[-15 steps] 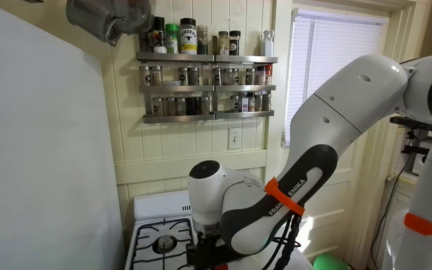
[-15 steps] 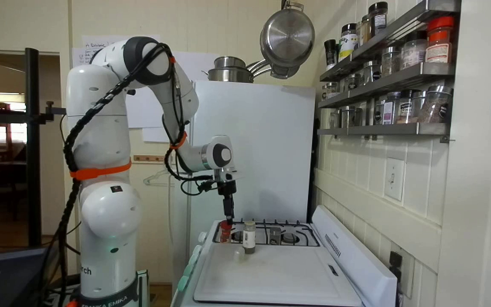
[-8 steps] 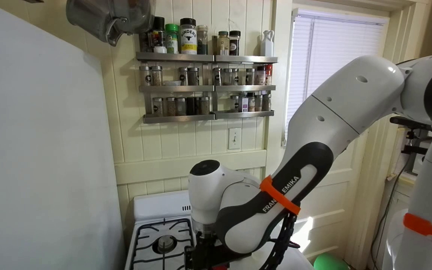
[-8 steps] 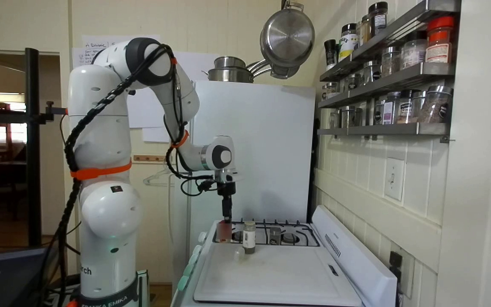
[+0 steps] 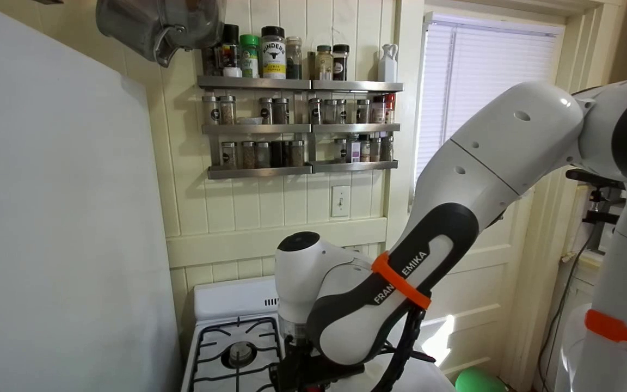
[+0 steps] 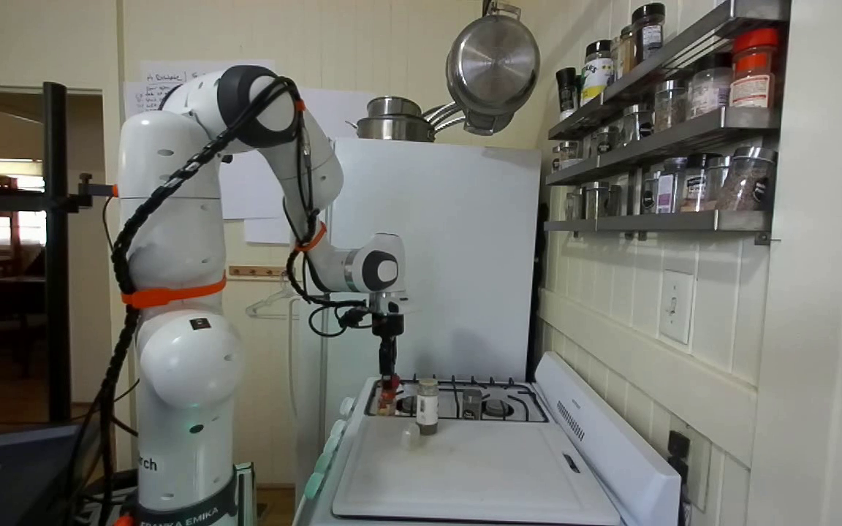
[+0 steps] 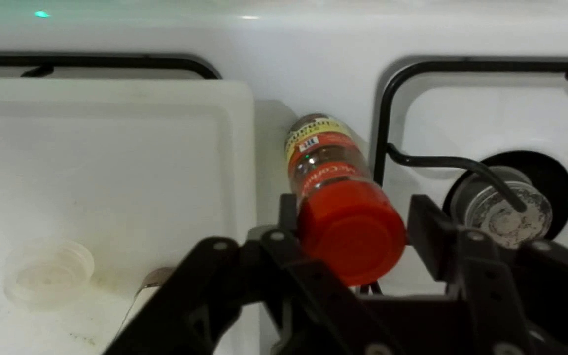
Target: Put the orange bottle on the shelf
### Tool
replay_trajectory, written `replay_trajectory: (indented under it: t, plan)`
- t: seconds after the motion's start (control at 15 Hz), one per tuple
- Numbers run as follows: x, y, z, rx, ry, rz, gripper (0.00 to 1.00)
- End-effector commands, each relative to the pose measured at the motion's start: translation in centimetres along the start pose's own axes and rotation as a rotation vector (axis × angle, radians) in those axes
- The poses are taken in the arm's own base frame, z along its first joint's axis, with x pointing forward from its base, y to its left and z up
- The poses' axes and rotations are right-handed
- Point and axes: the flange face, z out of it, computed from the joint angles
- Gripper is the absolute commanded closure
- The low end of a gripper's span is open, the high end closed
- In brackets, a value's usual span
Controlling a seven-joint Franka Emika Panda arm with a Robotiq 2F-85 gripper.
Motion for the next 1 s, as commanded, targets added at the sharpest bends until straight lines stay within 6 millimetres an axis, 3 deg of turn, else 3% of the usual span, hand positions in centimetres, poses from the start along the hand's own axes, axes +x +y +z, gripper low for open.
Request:
replay_trajectory:
  t: [0.0, 0.07, 0.47, 0.93]
  plan:
    - [0.1, -0.2, 0.1, 0.008, -0.027, 0.0, 0.69]
    - [0.1, -0.2, 0.1, 0.008, -0.028, 0.001, 0.75]
    - [0.3, -0.1, -0.5, 0.0, -0.019, -0.012, 0.75]
    - [-0.7, -0.9, -6.6, -0.099, -0.006, -0.04, 0.75]
